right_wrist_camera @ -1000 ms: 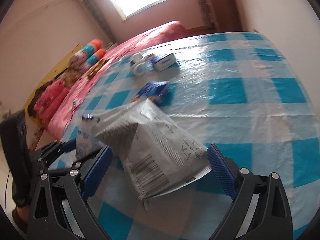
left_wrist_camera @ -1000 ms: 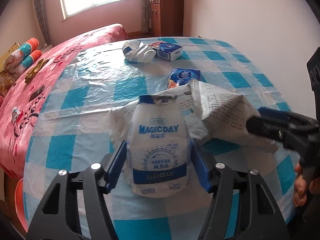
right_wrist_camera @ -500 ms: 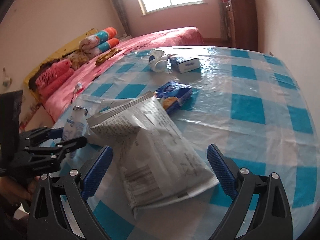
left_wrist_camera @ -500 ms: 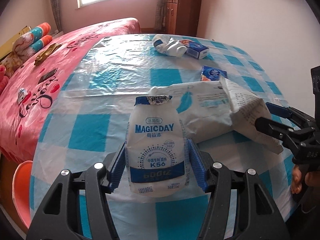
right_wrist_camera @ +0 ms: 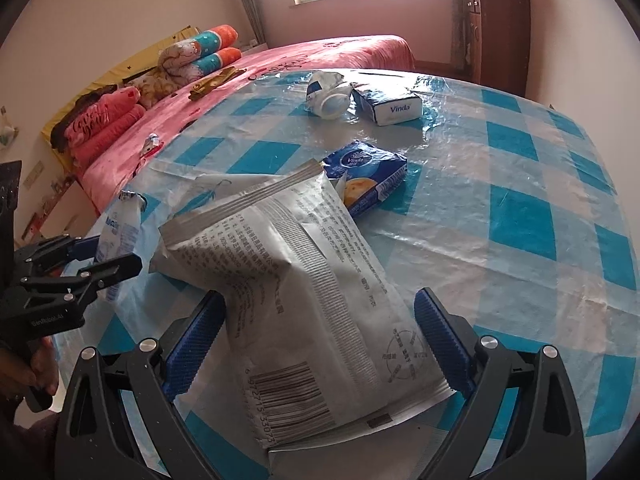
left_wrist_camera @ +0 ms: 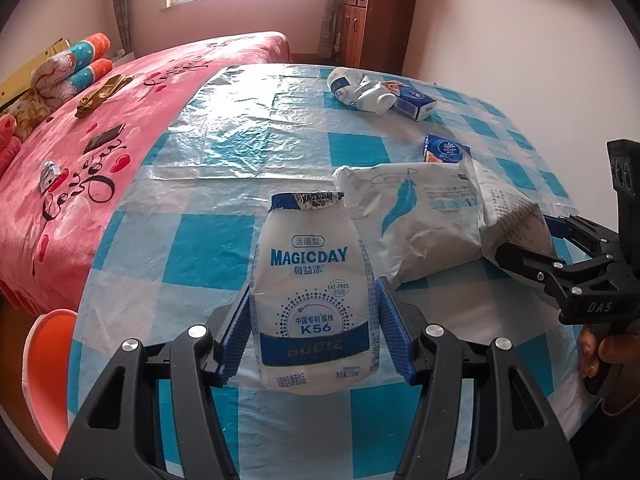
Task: Collect trash
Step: 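Close the right tool on the white printed paper bag while left tool holds the pouch, then lift and carry the pouch with left tool while right tool carries the paper bag to the bucket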
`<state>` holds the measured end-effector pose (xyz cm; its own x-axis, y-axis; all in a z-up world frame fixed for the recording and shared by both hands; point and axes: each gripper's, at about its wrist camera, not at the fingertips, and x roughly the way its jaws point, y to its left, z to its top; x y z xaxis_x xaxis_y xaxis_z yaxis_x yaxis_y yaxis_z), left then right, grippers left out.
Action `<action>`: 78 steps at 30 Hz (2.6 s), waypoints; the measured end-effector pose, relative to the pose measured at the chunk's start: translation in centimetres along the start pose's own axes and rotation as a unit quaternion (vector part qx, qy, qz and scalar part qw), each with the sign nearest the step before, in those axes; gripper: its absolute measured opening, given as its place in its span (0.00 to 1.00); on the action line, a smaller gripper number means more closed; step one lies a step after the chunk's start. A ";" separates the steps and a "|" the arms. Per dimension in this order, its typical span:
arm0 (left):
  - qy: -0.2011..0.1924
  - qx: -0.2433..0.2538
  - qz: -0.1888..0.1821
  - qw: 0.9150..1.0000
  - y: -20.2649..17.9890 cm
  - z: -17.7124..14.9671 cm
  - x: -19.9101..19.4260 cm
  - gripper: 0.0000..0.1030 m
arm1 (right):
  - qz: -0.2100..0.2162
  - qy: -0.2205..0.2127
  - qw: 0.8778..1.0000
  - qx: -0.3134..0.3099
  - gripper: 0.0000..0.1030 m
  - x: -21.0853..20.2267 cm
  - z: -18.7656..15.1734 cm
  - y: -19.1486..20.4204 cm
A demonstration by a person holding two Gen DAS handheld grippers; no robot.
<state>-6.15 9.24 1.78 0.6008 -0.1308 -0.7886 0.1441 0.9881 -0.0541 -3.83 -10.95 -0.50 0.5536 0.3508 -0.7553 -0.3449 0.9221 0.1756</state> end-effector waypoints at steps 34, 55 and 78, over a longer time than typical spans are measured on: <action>-0.011 0.056 0.008 0.998 0.1 -1.3 0.2 0.55 | -0.024 -0.035 0.999 0.032 0.57 -1.8 -1.4 1.6; -0.044 -0.007 -0.058 0.997 4.0 -1.9 -2.1 0.55 | 0.017 -0.068 0.988 0.136 0.53 -4.5 -1.7 0.6; -0.088 -0.061 -0.020 0.994 12.5 -3.7 -7.3 0.55 | 0.143 -0.031 0.986 0.086 0.53 -2.9 2.7 11.2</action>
<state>-11.67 22.83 4.57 0.7270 -0.1717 -0.6648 0.0808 0.9829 -0.1655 -7.21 -1.21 5.35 0.4993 0.6045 -0.6207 -0.3622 0.7964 0.4842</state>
